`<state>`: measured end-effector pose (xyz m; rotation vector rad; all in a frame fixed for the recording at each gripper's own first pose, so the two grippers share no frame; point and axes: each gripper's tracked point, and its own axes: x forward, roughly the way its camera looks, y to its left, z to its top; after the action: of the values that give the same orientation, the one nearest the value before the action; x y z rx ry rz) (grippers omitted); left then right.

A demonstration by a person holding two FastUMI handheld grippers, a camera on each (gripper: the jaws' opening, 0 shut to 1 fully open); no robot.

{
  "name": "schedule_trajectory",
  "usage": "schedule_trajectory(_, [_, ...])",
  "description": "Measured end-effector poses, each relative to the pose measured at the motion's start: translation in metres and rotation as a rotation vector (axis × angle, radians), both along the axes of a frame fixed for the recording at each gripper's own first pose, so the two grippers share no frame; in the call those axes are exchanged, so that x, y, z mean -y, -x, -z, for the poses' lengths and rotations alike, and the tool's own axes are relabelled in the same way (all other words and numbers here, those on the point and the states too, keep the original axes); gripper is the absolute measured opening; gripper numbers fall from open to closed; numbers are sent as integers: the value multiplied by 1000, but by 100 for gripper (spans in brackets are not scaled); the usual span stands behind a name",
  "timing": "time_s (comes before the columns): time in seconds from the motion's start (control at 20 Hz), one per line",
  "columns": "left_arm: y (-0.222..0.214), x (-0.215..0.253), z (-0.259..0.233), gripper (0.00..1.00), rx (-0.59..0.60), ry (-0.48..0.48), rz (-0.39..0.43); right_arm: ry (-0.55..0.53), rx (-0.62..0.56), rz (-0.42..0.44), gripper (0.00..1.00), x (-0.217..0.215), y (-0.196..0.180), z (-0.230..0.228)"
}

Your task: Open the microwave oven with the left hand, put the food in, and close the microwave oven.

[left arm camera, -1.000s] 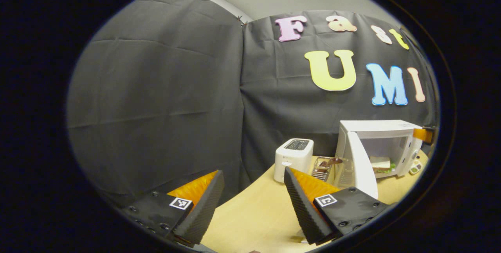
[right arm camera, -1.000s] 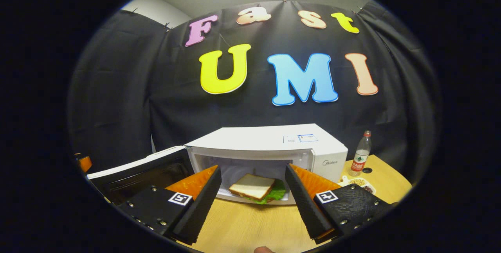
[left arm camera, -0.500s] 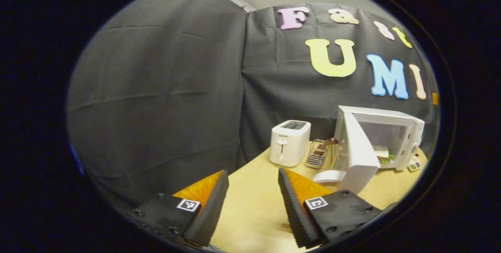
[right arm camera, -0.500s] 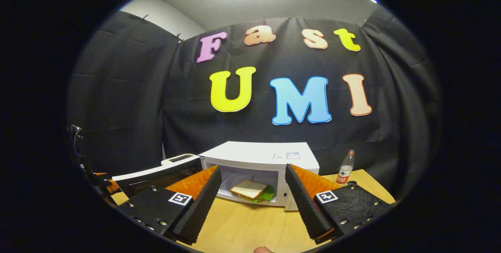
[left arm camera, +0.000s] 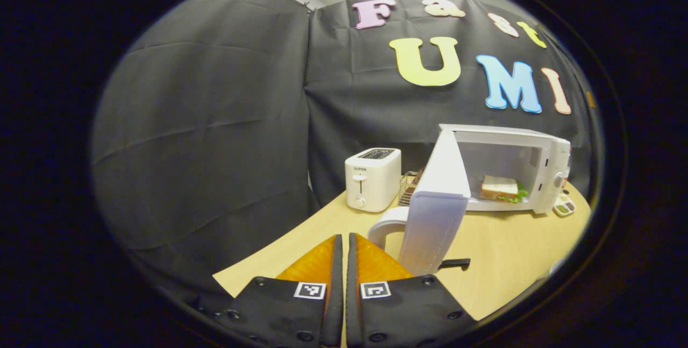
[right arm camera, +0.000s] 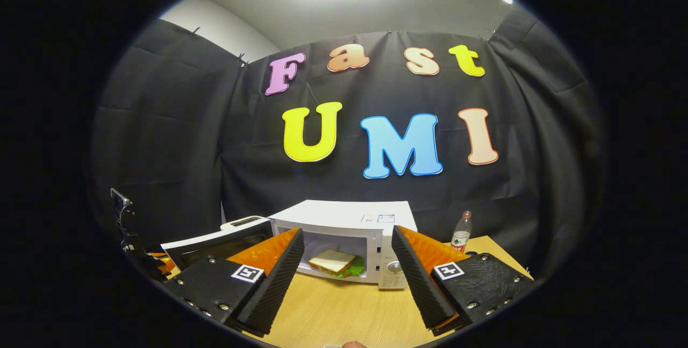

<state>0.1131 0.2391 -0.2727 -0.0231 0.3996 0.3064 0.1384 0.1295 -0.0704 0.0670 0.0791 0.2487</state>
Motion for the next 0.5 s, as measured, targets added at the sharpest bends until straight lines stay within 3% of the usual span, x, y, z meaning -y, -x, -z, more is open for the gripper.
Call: schedule_trajectory(0.5, [15, 72, -7, 8, -11, 26, 97, -2, 4, 29, 99, 53, 25, -5])
